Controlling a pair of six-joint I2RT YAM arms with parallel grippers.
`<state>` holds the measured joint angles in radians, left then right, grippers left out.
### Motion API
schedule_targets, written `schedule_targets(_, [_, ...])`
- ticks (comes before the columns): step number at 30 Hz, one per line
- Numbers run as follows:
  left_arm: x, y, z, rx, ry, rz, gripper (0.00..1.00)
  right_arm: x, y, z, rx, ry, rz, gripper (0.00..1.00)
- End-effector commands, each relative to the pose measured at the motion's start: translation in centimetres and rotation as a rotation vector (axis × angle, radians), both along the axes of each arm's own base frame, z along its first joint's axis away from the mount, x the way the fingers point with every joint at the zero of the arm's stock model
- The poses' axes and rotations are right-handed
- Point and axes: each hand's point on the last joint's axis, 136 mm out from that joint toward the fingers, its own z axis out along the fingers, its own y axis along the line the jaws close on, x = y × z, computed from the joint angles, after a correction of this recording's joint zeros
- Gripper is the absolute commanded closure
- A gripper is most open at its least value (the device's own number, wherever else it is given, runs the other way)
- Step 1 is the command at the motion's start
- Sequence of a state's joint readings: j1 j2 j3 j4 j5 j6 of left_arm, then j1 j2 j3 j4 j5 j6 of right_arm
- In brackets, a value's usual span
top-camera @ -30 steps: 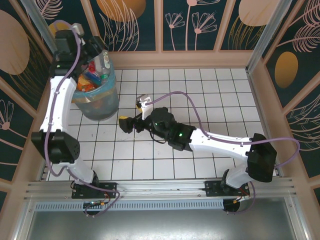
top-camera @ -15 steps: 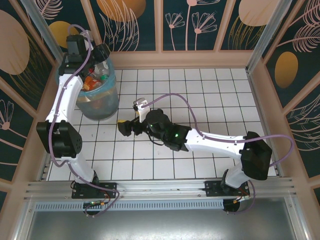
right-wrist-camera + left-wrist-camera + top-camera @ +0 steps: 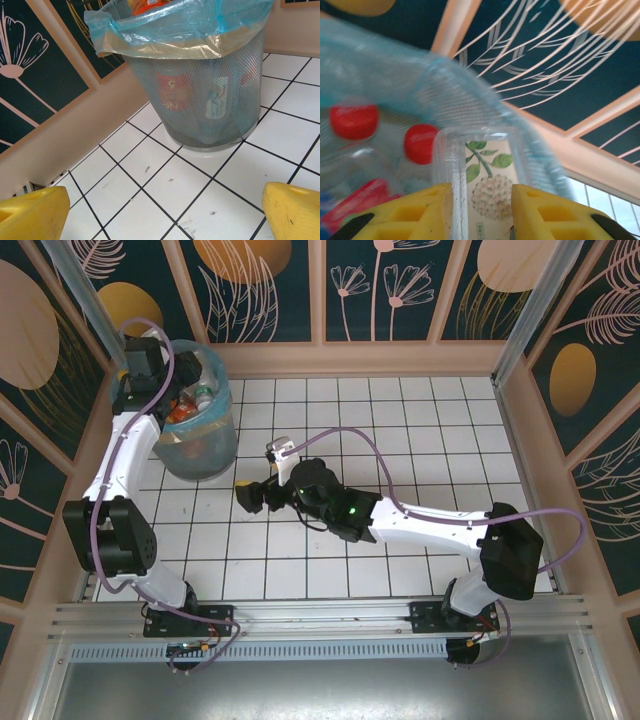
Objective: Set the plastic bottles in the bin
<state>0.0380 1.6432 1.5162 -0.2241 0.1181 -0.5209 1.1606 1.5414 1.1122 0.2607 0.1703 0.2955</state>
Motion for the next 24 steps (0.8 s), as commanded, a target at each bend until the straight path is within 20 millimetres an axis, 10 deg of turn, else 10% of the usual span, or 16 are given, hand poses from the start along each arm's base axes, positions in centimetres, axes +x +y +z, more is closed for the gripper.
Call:
schedule_targets(1, [-0.2, -0.2, -3.3, -0.044, 0.102, -0.005, 0.63, -0.1, 0.6, 0.7, 0.015, 0.004, -0.002, 0.01])
schedule_targets(6, [0.0, -0.6, -0.7, -0.057, 0.050, -0.027, 0.62, -0.1, 0.7, 0.8, 0.012, 0.003, -0.003, 0.01])
schedule_targets(13, [-1.9, 1.0, 8.8, 0.014, -0.128, 0.050, 0.58, -0.1, 0.8, 1.0, 0.012, 0.003, -0.001, 0.01])
schedule_targets(19, [-7.0, 2.2, 16.1, 0.079, -0.332, 0.120, 0.49, 0.2, 0.3, 1.7, 0.011, -0.016, -0.024, 0.01])
schedule_targets(24, [-13.5, 0.7, 15.9, 0.182, -0.498, 0.099, 0.47, 1.9, -1.9, 3.0, -0.020, -0.072, -0.116, 0.01])
